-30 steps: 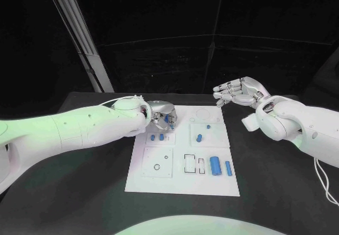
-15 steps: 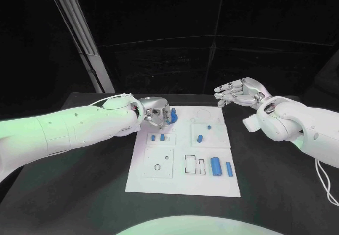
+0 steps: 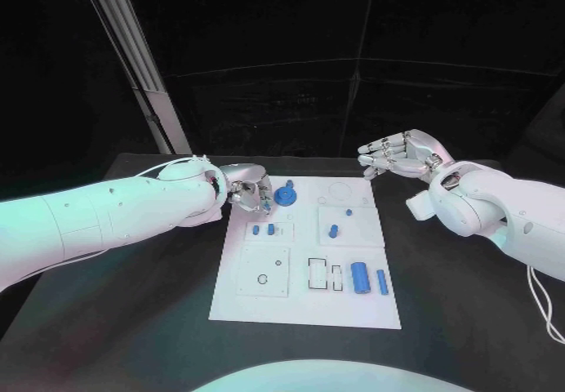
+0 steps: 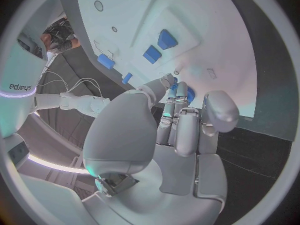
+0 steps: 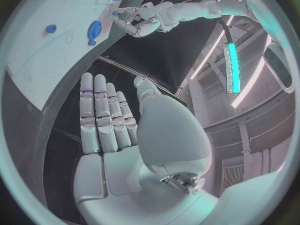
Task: Assemble the parts on the task board
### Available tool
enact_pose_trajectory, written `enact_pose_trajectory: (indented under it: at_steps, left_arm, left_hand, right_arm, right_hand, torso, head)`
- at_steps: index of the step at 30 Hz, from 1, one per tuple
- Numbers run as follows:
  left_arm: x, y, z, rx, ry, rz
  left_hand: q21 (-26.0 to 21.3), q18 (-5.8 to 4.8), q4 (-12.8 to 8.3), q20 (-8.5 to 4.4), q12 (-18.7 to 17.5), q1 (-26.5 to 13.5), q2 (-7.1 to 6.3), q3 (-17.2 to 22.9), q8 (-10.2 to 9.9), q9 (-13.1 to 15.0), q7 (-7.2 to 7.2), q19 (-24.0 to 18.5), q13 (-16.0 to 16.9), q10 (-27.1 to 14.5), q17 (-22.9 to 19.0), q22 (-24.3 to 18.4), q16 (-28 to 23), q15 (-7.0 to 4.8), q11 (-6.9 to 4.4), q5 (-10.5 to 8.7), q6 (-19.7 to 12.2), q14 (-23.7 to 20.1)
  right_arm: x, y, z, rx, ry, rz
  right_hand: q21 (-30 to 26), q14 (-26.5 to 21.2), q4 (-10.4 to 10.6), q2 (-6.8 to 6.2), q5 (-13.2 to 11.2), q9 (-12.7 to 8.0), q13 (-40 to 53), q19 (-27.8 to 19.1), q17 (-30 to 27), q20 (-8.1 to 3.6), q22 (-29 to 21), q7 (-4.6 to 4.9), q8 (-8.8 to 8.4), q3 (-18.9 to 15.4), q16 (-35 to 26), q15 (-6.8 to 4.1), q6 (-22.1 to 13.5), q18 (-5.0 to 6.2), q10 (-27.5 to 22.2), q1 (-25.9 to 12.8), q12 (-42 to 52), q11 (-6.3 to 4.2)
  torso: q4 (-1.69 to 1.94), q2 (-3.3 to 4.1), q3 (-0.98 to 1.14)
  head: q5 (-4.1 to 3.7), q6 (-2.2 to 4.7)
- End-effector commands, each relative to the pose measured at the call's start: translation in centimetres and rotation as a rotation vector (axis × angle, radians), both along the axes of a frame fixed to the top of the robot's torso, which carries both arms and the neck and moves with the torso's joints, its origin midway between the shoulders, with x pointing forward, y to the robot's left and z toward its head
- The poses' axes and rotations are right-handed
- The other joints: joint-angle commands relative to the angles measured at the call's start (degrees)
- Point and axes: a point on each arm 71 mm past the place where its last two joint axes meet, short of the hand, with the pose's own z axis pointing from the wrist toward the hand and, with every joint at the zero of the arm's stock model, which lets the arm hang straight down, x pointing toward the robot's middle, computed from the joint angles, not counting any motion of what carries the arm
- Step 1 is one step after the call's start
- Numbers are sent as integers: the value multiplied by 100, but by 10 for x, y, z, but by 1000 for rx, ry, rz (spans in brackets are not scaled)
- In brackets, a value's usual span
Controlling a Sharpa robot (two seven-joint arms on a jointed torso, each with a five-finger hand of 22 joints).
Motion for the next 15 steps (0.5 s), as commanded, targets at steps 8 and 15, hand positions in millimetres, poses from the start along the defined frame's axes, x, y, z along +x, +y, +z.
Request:
enact_pose_trajectory:
  at_steps: [8,15]
  left_arm:
    - [2,2,-5,41,76,20]
    - [3,-1,-6,47,81,20]
  left_hand:
    - [-17,-31,30,-27,-66,-87,-18,-45,-61,0,-4,8,-13,38,-3,-22,-11,-18,-5,-14,10,161]
    - [-21,-30,32,-27,-73,-93,-20,-49,-67,0,-5,6,-13,36,-8,-25,-13,-18,-4,-15,8,159]
  right_arm:
    - [0,1,2,6,-8,10]
    - [0,2,2,6,-8,12]
  right_hand:
    - [-38,-46,-16,66,25,8,-6,4,-6,22,-6,6,-3,-27,0,-5,-29,61,-23,0,11,2]
    - [-38,-46,-16,66,25,8,-6,4,-6,22,-6,6,-3,-27,0,-5,-29,61,-23,0,11,2]
  torso:
    - [1,0,3]
    - [-4,5,0]
  head:
    - [2,-18]
    - [4,-12]
